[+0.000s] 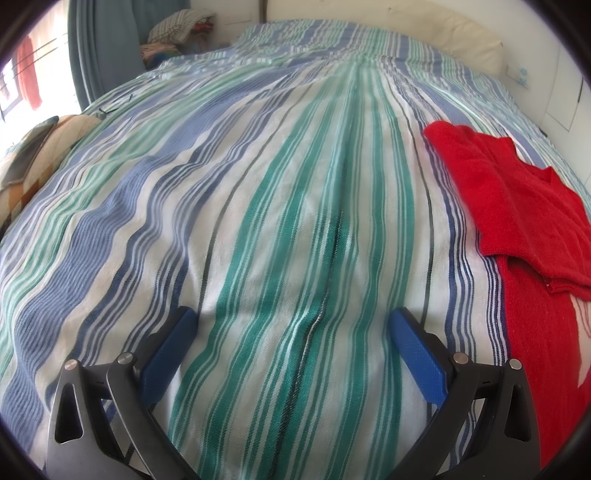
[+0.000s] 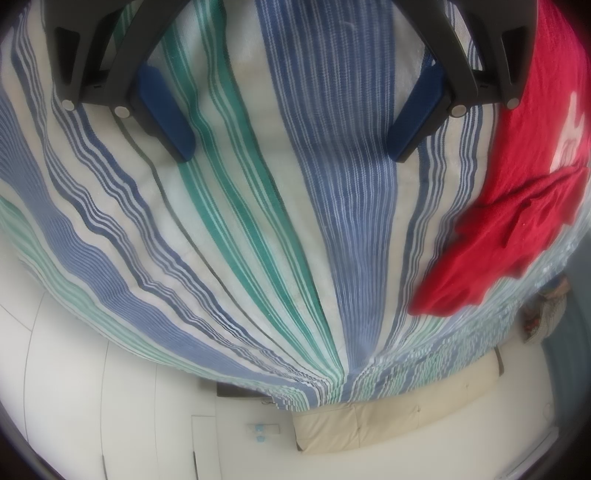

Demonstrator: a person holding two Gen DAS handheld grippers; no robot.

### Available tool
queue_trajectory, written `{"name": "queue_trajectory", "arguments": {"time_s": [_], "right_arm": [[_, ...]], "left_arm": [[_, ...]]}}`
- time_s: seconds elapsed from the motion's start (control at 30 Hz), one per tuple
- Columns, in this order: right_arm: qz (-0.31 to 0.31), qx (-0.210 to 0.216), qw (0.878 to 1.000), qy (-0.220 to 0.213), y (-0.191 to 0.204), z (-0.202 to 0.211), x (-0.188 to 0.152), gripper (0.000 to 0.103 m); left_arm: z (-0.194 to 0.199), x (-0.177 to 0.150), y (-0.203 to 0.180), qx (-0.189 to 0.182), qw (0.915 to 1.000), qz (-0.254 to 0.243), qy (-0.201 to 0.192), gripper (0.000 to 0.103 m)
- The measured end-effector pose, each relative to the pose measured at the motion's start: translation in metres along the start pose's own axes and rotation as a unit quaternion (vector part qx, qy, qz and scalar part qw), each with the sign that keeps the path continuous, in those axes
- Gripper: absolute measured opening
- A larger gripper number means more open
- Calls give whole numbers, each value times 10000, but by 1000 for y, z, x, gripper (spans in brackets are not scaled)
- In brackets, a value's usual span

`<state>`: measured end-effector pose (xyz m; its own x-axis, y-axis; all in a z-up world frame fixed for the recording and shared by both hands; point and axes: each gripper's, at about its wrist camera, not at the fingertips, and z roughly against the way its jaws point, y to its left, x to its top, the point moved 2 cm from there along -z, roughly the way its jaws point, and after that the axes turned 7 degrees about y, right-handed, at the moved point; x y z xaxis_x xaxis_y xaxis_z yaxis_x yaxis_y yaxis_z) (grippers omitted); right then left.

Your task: Fold small clothes

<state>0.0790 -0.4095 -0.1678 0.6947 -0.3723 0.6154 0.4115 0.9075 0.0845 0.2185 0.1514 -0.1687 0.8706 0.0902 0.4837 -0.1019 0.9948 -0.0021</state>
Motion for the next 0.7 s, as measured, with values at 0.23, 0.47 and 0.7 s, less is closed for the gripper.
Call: {"name": "queue_trajectory", "arguments": {"time_s": [0.23, 0.47, 0.7], "right_arm": [[2, -4, 10000, 0, 0, 0, 0, 103], [1, -2, 10000, 1, 0, -1, 0, 103], [13, -22, 10000, 20, 0, -1, 0, 103]], "left_arm": [[0, 1, -2, 10, 10000, -6, 7, 103], [-1, 4, -4, 42, 9999, 47, 146, 103], [16, 1, 5, -403, 9988, 72, 272, 102]]}}
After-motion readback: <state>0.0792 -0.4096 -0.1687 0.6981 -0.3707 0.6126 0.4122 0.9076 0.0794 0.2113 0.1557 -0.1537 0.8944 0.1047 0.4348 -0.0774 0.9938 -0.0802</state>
